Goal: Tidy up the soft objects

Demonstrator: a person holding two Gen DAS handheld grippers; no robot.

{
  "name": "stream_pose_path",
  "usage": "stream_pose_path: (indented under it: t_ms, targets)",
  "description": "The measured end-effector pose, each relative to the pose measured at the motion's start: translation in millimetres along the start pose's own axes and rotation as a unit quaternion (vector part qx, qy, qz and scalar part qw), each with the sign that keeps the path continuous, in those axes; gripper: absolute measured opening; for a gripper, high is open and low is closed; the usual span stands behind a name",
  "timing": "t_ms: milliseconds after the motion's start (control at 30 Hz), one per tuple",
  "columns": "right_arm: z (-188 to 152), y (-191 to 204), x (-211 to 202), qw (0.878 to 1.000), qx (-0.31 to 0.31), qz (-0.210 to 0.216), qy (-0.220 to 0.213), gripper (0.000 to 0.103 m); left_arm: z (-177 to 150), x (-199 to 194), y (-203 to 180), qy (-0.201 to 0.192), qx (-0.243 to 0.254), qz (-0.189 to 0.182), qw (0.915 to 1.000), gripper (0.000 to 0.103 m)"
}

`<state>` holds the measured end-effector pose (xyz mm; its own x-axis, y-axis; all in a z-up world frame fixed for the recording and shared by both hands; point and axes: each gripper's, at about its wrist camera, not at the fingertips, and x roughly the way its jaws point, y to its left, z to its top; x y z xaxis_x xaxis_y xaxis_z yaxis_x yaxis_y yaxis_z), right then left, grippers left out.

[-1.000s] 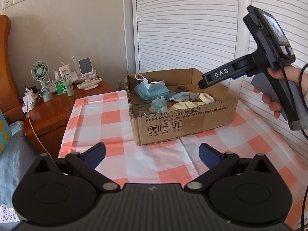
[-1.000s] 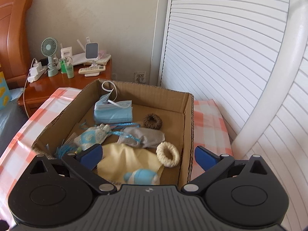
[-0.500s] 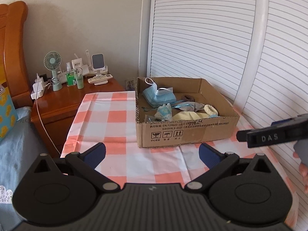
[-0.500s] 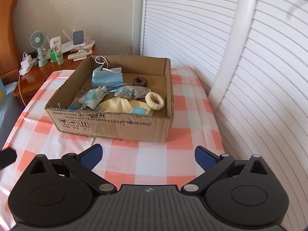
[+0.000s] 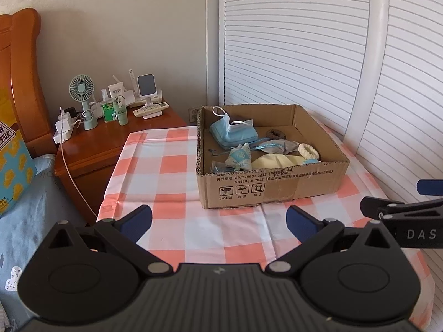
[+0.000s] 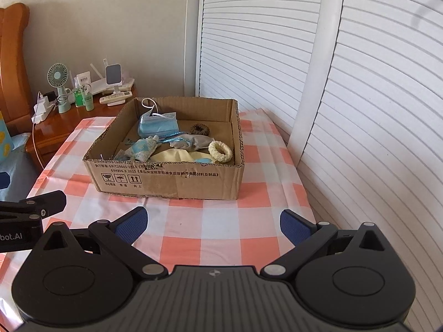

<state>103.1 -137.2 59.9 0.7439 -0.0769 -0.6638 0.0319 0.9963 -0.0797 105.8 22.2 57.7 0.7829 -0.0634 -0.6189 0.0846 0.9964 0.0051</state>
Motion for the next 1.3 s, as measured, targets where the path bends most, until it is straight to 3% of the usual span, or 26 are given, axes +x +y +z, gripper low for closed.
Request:
stream_pose_path:
  t_ms: [1300]
  targets:
    - [-3.9,-0.9,-2.9,1.0,0.005,0.004,-0.009,0.103,-0.1,3.4,-5.3,0.012,0.002,0.006,0.9999,0.102]
